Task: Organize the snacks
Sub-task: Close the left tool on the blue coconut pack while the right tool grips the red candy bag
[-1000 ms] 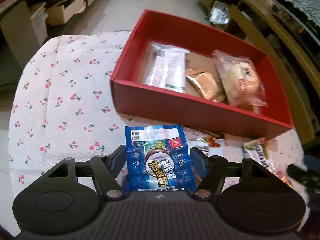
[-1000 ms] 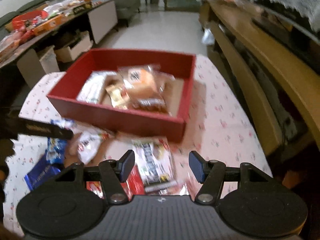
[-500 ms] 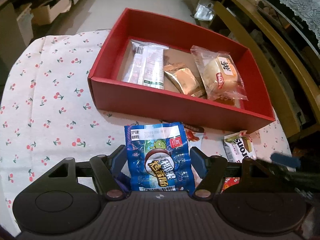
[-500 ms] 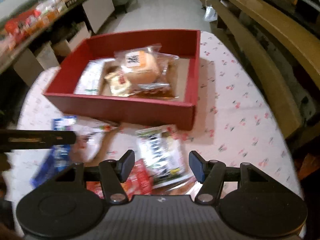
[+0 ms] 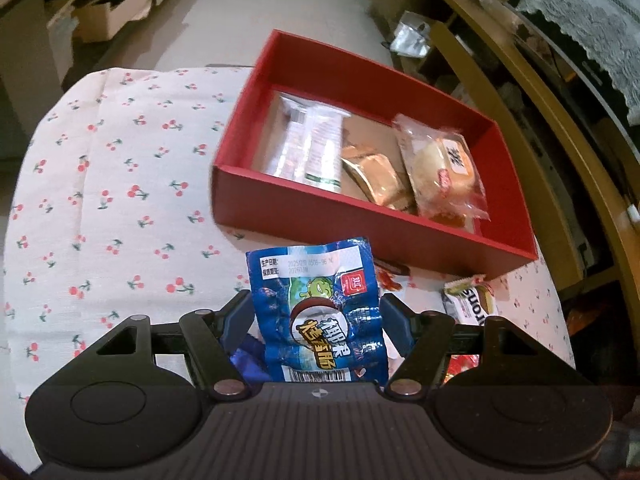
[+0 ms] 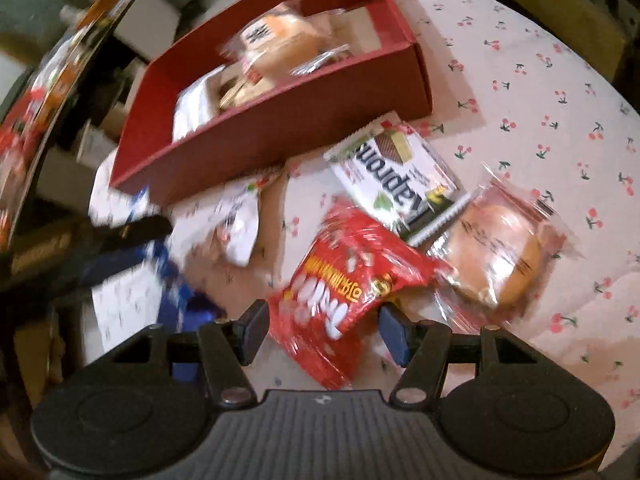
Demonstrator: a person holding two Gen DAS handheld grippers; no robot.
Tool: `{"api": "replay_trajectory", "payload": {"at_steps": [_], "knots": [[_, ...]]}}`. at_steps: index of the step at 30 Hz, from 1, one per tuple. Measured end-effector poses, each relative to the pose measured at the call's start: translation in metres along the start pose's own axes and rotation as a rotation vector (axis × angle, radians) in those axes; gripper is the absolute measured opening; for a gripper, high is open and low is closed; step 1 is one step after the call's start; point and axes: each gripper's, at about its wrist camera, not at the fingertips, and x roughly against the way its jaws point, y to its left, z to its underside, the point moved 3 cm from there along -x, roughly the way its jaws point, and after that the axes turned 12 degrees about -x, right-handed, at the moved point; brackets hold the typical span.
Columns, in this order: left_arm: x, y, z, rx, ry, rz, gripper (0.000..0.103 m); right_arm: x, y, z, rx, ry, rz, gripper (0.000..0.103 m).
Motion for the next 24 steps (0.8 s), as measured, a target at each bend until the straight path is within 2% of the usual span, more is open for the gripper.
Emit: {"api": "replay_trajectory", "payload": {"at_steps": [4,11,18,21,24], "knots": [[0.0,0.005,0.001,0.01,0.003,-0.004,0.075,-0.009,0.017,-0.011,0.025,-0.048,0.029,0.065],[-0.004,0.007,0.003,0.004,0.015,-0.018,0.075,-0.035,0.045,-0.009,0.186,-0.102,0.137,0.067],[-0.004,0.007,0.008,-0.015,0.026,-0.026,0.075,-0.038,0.052,0.006,0.348,-0.112,0.193,0.067],[-0.006,0.004,0.009,-0.028,0.031,-0.032,0.075,-0.039,0.053,0.005,0.347,-0.129,0.205,0.067],[-0.008,0.004,0.009,-0.034,0.038,-0.035,0.075,-0.042,0.056,0.003,0.379,-0.139,0.217,0.062]]}}
